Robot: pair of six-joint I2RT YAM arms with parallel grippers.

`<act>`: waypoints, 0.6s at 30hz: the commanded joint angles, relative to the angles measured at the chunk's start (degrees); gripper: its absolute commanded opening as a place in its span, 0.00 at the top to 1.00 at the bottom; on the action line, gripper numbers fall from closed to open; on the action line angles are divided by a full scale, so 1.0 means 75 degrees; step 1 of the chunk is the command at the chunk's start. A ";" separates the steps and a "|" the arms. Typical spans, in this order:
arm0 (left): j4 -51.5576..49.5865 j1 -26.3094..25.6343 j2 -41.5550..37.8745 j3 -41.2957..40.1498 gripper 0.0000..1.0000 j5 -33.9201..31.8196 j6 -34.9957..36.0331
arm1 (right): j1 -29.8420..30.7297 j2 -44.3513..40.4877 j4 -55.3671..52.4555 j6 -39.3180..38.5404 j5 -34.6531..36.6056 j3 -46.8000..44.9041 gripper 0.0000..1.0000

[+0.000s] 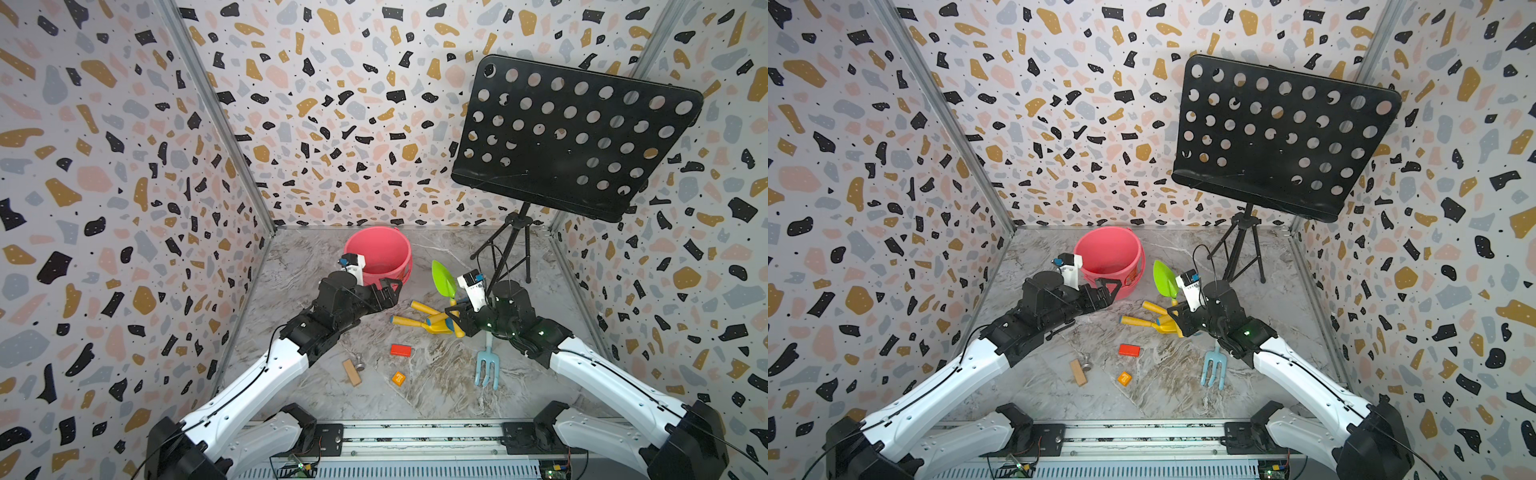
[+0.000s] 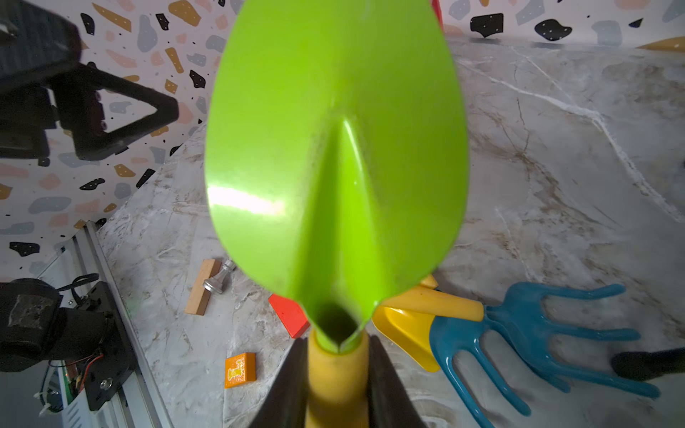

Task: Organize the gardening tools
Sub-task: Pick up the gardening tool from the center of the board.

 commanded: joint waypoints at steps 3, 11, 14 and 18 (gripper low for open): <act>0.0730 -0.0301 0.0481 0.0826 0.01 0.0994 -0.0498 | 0.0192 -0.0098 0.0526 -0.0415 -0.0096 0.0069 1.00; 0.0376 -0.0485 0.1374 0.1671 0.08 0.1390 -0.0353 | 0.0570 0.0134 0.0475 -0.0710 0.0041 0.0378 1.00; 0.0369 -0.0503 0.1626 0.1877 0.21 0.1511 -0.0353 | 0.0748 0.0209 0.0410 -0.0851 0.0146 0.0481 1.00; 0.0247 -0.0522 0.1792 0.2010 0.33 0.1548 -0.0121 | 0.0881 0.0249 0.0348 -0.0958 0.0265 0.0553 1.00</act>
